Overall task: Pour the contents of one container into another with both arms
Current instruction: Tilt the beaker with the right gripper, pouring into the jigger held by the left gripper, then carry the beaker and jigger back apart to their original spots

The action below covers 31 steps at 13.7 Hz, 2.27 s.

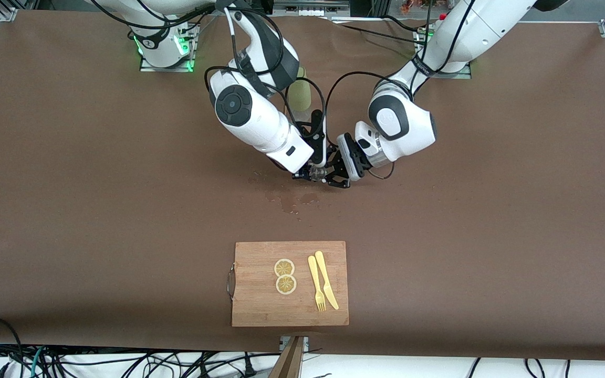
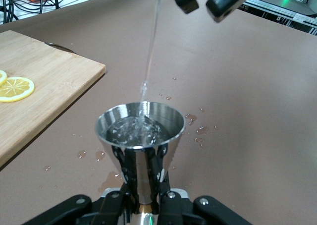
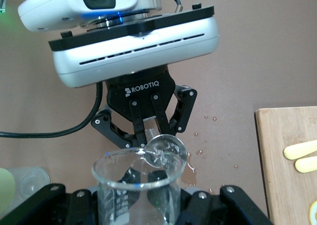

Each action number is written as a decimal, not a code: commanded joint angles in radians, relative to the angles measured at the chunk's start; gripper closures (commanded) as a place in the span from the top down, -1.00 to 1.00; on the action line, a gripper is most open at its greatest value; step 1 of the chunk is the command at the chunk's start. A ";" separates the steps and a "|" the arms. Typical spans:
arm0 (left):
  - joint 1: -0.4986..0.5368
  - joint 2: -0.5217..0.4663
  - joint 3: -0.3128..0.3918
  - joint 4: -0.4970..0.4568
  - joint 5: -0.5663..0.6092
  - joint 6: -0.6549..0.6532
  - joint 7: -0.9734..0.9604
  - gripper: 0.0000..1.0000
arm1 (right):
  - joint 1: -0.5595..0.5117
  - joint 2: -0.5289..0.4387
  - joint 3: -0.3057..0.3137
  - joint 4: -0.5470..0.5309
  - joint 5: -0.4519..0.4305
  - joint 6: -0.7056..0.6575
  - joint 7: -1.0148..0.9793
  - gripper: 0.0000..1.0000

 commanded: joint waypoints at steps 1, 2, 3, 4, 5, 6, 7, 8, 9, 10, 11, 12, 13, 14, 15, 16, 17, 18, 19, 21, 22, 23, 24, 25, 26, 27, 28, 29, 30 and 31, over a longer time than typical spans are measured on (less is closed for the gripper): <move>0.006 -0.038 -0.004 -0.022 -0.030 0.003 -0.002 -1.00 | 0.008 -0.008 -0.006 0.007 -0.014 -0.006 0.022 -0.74; 0.006 -0.038 -0.004 -0.022 -0.030 0.003 -0.002 -1.00 | 0.009 -0.008 -0.006 0.007 -0.011 -0.005 0.024 -0.74; 0.007 -0.038 -0.004 -0.020 -0.030 0.003 -0.002 -1.00 | 0.008 -0.008 -0.005 0.007 -0.010 -0.005 0.022 -0.74; 0.007 -0.036 -0.004 -0.020 -0.030 0.003 -0.002 -1.00 | 0.008 -0.008 -0.005 0.007 -0.008 -0.003 0.021 -0.74; 0.007 -0.038 -0.004 -0.020 -0.030 0.003 -0.002 -1.00 | 0.005 -0.008 -0.005 0.007 0.009 0.000 0.021 -0.74; 0.010 -0.038 -0.004 -0.020 -0.030 0.003 -0.002 -1.00 | 0.002 -0.008 -0.006 0.007 0.045 0.004 0.021 -0.74; 0.013 -0.038 -0.004 -0.020 -0.030 0.003 -0.002 -1.00 | 0.003 -0.010 -0.006 0.006 0.079 0.017 0.018 -0.74; 0.015 -0.038 -0.005 -0.020 -0.030 0.003 -0.002 -1.00 | 0.002 -0.011 -0.006 0.004 0.096 0.038 0.018 -0.74; 0.023 -0.042 -0.005 -0.022 -0.030 0.001 -0.002 -1.00 | 0.000 -0.016 -0.006 0.004 0.111 0.049 0.019 -0.74; 0.032 -0.042 -0.005 -0.022 -0.030 0.000 -0.002 -1.00 | 0.000 -0.019 -0.009 0.004 0.148 0.051 0.018 -0.74; 0.041 -0.042 -0.005 -0.022 -0.028 0.000 0.000 -1.00 | 0.000 -0.024 -0.011 0.004 0.191 0.052 0.018 -0.74; 0.059 -0.042 -0.007 -0.022 -0.028 -0.003 0.003 -1.00 | -0.001 -0.027 -0.016 0.006 0.219 0.052 0.018 -0.74; 0.076 -0.041 -0.007 -0.022 -0.027 -0.011 0.010 -1.00 | -0.005 -0.037 -0.023 0.004 0.243 0.055 0.015 -0.73; 0.099 -0.041 -0.008 -0.023 -0.016 -0.022 0.016 -1.00 | -0.012 -0.039 -0.046 0.004 0.281 0.049 0.004 -0.73; 0.137 -0.041 -0.015 -0.034 -0.011 -0.054 0.042 -1.00 | -0.023 -0.045 -0.057 0.003 0.323 0.041 -0.010 -0.73; 0.176 -0.039 -0.022 -0.051 -0.013 -0.089 0.074 -1.00 | -0.032 -0.048 -0.060 0.000 0.354 0.040 -0.034 -0.72; 0.216 -0.039 -0.027 -0.067 -0.011 -0.126 0.108 -1.00 | -0.058 -0.059 -0.060 -0.005 0.378 0.017 -0.062 -0.72; 0.259 -0.039 -0.027 -0.086 -0.011 -0.168 0.146 -1.00 | -0.095 -0.060 -0.060 -0.005 0.410 -0.026 -0.088 -0.72; 0.311 -0.036 -0.025 -0.109 -0.011 -0.225 0.203 -1.00 | -0.138 -0.062 -0.060 -0.003 0.453 -0.084 -0.137 -0.71; 0.416 -0.001 -0.021 -0.118 0.040 -0.377 0.297 -1.00 | -0.223 -0.065 -0.062 -0.005 0.530 -0.216 -0.271 -0.71; 0.450 0.014 -0.010 -0.114 0.115 -0.458 0.309 -1.00 | -0.274 -0.065 -0.060 -0.005 0.547 -0.285 -0.322 -0.71; 0.498 0.022 0.005 -0.111 0.189 -0.513 0.317 -1.00 | -0.326 -0.064 -0.060 -0.005 0.564 -0.358 -0.380 -0.71; 0.539 0.022 0.022 -0.114 0.234 -0.584 0.317 -1.00 | -0.381 -0.064 -0.060 -0.006 0.588 -0.435 -0.445 -0.71; 0.564 0.022 0.066 -0.112 0.286 -0.670 0.317 -1.00 | -0.430 -0.062 -0.060 -0.016 0.610 -0.506 -0.508 -0.71; 0.570 0.021 0.120 -0.104 0.365 -0.739 0.319 -1.00 | -0.474 -0.062 -0.060 -0.038 0.622 -0.561 -0.578 -0.71; 0.592 0.021 0.161 -0.098 0.427 -0.797 0.323 -1.00 | -0.515 -0.061 -0.060 -0.057 0.627 -0.612 -0.650 -0.71; 0.615 0.024 0.188 -0.072 0.473 -0.865 0.323 -1.00 | -0.556 -0.056 -0.060 -0.069 0.627 -0.668 -0.713 -0.71; 0.635 0.027 0.212 -0.042 0.528 -0.932 0.322 -1.00 | -0.596 -0.050 -0.060 -0.085 0.629 -0.721 -0.779 -0.71; 0.644 0.031 0.256 -0.008 0.582 -0.987 0.322 -1.00 | -0.636 -0.039 -0.060 -0.103 0.627 -0.764 -0.850 -0.71; 0.647 0.039 0.304 0.024 0.622 -1.058 0.322 -1.00 | -0.675 -0.025 -0.062 -0.132 0.627 -0.807 -0.923 -0.71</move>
